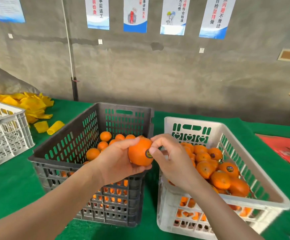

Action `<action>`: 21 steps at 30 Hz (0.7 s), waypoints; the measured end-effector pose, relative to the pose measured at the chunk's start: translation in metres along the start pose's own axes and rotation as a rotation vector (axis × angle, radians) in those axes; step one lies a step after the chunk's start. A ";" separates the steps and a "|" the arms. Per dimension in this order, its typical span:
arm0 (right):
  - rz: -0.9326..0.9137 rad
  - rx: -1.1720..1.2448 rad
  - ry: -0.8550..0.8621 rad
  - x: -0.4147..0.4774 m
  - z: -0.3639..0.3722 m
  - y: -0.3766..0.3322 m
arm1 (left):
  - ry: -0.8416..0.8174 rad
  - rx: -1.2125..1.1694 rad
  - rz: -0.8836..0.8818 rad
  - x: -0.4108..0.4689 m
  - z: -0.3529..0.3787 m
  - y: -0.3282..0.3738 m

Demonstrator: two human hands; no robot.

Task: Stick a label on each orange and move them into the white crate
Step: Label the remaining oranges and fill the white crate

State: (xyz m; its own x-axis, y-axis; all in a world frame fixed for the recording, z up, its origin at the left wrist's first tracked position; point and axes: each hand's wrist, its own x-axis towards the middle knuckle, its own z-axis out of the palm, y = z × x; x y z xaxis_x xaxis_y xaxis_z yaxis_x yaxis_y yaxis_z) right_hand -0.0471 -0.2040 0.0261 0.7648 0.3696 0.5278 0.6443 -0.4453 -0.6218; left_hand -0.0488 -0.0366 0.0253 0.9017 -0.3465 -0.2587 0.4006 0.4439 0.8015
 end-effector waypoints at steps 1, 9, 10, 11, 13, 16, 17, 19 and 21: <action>-0.008 -0.018 0.009 -0.003 -0.004 0.000 | -0.012 -0.020 0.000 0.001 0.004 -0.002; -0.003 -0.062 0.207 -0.027 -0.016 0.012 | -0.115 -0.063 0.041 0.007 0.034 -0.023; 0.008 -0.051 0.228 -0.029 -0.017 0.014 | -0.120 -0.058 0.054 0.007 0.037 -0.026; 0.022 -0.028 0.249 -0.032 -0.017 0.015 | -0.126 -0.050 0.066 0.008 0.040 -0.028; 0.050 0.040 0.288 -0.037 -0.017 0.018 | -0.144 -0.033 0.082 0.010 0.046 -0.033; 0.073 0.132 0.317 -0.045 -0.020 0.021 | -0.110 0.019 0.091 0.014 0.052 -0.038; 0.108 0.183 0.310 -0.046 -0.023 0.023 | -0.096 0.020 0.088 0.016 0.052 -0.039; 0.201 0.278 0.283 -0.047 -0.031 0.029 | -0.082 0.013 0.070 0.019 0.054 -0.042; 0.224 0.272 0.243 -0.050 -0.035 0.035 | -0.083 0.029 0.063 0.023 0.058 -0.046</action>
State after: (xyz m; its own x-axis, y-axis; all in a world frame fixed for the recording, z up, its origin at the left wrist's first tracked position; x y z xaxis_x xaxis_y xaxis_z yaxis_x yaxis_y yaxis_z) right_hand -0.0631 -0.2665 -0.0015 0.8835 0.0704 0.4632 0.4652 -0.2496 -0.8493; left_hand -0.0555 -0.1124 0.0138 0.9077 -0.3868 -0.1627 0.3377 0.4433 0.8303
